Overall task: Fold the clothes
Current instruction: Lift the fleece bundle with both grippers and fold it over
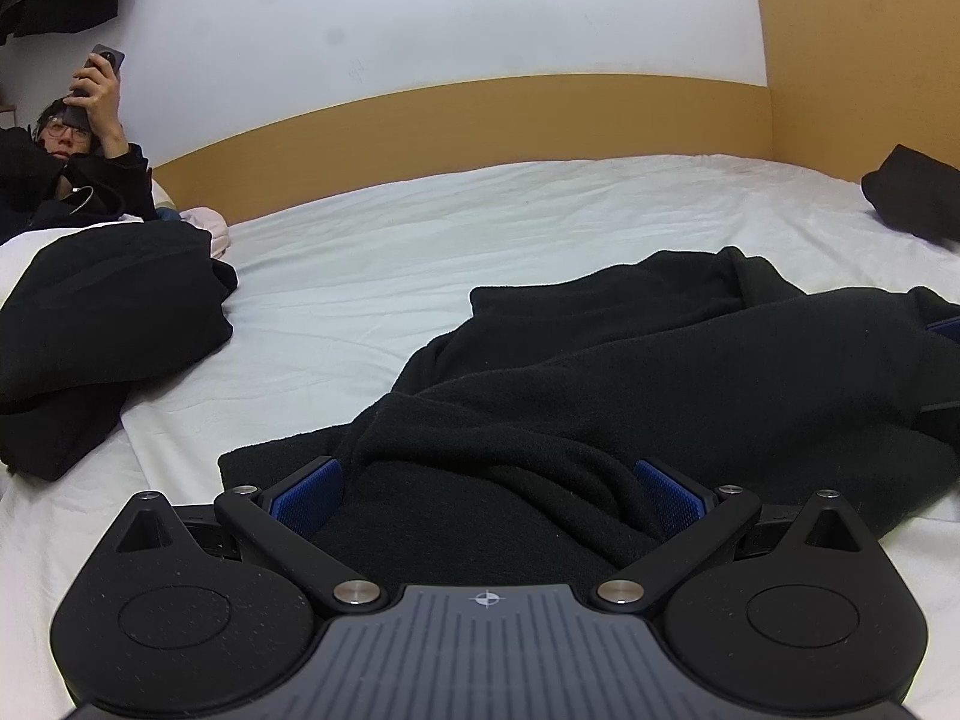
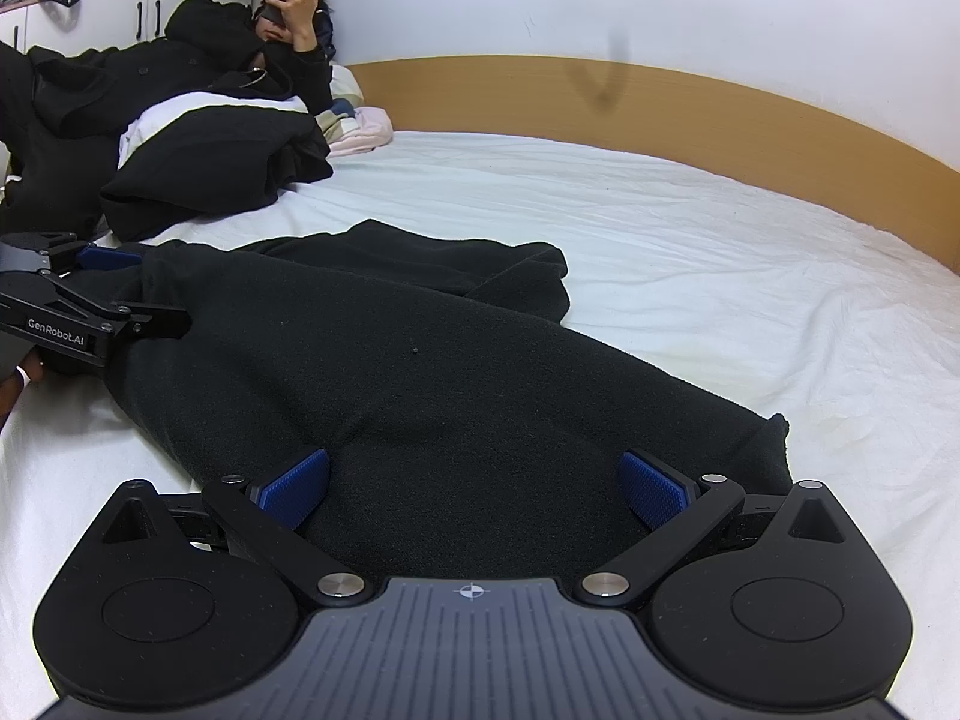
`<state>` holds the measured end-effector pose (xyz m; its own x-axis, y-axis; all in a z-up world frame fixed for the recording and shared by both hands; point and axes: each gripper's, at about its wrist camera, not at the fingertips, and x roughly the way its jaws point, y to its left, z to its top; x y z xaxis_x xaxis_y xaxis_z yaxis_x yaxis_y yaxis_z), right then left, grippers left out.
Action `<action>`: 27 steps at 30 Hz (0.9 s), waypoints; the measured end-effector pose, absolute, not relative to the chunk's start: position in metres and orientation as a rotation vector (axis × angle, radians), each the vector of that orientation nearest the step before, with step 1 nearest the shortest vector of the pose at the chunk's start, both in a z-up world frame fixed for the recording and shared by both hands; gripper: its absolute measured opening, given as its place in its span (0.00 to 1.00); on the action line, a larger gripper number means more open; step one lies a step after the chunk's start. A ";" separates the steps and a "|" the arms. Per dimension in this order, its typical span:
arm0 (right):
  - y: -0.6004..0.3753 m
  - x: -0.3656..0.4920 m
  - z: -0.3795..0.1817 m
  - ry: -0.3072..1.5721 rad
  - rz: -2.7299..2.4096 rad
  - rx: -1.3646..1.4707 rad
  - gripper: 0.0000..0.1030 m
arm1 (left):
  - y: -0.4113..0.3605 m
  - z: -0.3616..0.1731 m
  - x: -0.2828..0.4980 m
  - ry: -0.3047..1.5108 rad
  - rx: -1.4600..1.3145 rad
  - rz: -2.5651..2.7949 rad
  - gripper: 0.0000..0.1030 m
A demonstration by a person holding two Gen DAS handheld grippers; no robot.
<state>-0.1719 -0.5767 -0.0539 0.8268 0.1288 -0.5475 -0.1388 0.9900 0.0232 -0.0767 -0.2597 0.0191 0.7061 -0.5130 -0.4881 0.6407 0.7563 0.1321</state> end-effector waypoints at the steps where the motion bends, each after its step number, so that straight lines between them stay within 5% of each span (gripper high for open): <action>1: -0.579 -0.170 -0.054 0.589 0.151 0.000 1.00 | -0.260 0.019 -0.077 0.447 0.314 -0.653 1.00; 8: -0.586 -0.182 -0.047 0.555 0.169 -0.027 1.00 | -0.244 0.059 -0.098 0.389 0.252 -0.658 0.99; 13: -0.575 -0.225 -0.030 0.440 0.232 -0.291 0.91 | -0.244 0.060 -0.148 0.266 0.677 -0.746 0.99; 18: -0.555 -0.237 -0.039 0.493 0.367 -0.454 0.50 | -0.241 0.031 -0.162 0.299 0.860 -0.873 0.99; 27: -0.552 -0.239 -0.059 0.518 0.240 -0.742 0.50 | -0.253 0.015 -0.123 0.224 1.081 -0.758 1.00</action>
